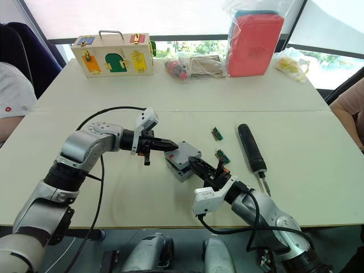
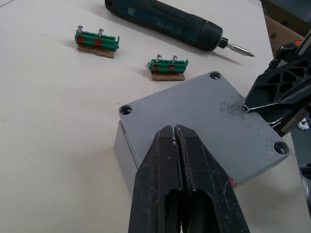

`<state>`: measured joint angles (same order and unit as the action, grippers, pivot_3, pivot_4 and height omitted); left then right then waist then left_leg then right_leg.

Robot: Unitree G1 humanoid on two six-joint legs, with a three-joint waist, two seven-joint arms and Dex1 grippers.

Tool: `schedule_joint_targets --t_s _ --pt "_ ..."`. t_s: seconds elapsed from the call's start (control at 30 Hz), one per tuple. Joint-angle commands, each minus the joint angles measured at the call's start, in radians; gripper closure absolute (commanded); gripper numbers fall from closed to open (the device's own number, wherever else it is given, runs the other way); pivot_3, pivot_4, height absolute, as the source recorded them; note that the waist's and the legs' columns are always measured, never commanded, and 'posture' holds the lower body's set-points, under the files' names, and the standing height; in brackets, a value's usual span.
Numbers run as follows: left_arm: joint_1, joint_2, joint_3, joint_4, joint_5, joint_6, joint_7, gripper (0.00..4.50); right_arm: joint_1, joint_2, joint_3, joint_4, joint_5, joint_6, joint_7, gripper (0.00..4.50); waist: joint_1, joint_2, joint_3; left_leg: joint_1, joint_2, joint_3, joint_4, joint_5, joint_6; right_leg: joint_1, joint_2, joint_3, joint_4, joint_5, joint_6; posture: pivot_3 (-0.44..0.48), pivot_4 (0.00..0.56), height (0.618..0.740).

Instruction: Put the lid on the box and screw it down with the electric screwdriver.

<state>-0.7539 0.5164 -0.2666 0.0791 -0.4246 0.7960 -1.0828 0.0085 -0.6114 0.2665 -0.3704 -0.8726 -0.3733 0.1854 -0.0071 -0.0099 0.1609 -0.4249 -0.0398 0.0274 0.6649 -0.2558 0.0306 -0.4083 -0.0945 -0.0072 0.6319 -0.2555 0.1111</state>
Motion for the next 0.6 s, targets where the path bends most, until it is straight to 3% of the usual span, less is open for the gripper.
schedule_joint_targets --t_s 0.03,0.6 --pt "-0.015 -0.004 0.002 -0.03 0.001 -0.009 -0.013 4.48 0.013 -0.014 0.008 -0.002 -0.03 -0.021 0.0 4.31 0.0 0.0 0.0 0.0 0.0 0.0 0.0 0.0 0.0 0.0 0.0 0.0 0.0 0.0 0.0 0.0 0.15 0.74" --pt "-0.001 -0.006 -0.131 -0.011 0.145 -0.1 -0.034 4.48 0.055 0.011 0.038 0.04 -0.097 -0.009 -0.022 4.31 0.013 0.0 -0.001 0.012 0.0 0.0 0.0 -0.003 0.005 0.012 0.0 0.0 -0.001 -0.001 0.001 0.0 0.15 0.74"
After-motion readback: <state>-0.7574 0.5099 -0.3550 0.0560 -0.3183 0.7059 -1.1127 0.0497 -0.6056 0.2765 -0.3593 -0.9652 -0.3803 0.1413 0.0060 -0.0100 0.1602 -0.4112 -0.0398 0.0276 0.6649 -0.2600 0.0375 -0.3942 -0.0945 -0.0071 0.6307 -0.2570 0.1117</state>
